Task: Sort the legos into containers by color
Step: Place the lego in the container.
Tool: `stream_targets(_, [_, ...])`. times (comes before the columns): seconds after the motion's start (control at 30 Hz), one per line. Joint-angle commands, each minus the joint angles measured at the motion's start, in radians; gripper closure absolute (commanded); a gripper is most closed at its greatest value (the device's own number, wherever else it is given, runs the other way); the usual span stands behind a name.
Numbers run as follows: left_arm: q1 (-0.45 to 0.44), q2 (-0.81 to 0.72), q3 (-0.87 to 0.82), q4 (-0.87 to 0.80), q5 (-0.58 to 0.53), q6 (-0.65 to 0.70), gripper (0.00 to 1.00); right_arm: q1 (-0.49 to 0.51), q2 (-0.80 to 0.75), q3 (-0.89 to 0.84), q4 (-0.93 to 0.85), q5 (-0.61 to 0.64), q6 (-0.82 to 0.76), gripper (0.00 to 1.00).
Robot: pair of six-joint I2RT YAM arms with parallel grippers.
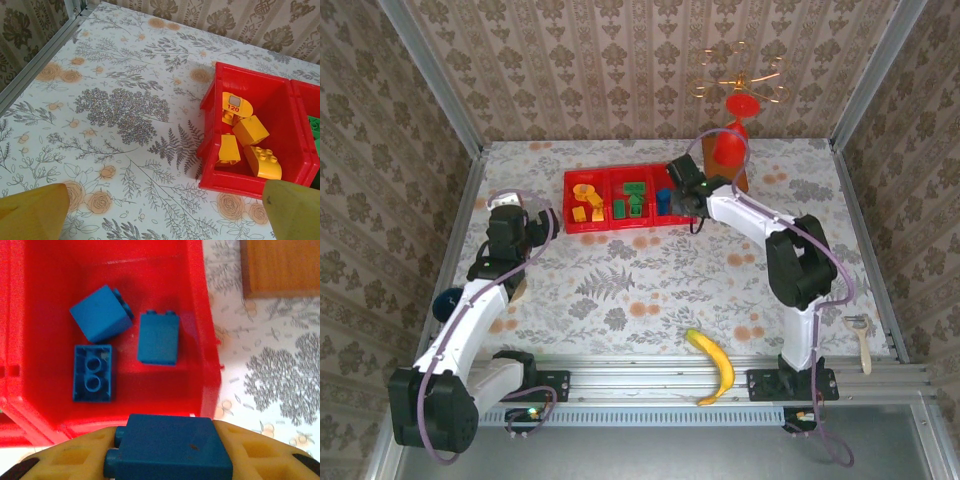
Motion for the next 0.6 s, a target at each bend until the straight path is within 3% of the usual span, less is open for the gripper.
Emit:
stream_targets(0.0, [0.010,-0.021,-0.003,-0.013,-0.006,-0.009,0.00,0.006,0.051,0.075,0.006,0.043,-0.059,0.62])
stream_targets(0.3, [0.014,-0.027,0.000,-0.026,-0.002,-0.004,0.00,0.005,0.162,0.232,-0.004,0.096,-0.131,0.58])
stream_targets(0.57, [0.016,-0.034,0.003,-0.038,-0.001,0.001,0.00,0.003,0.224,0.319,-0.047,0.119,-0.162,0.45])
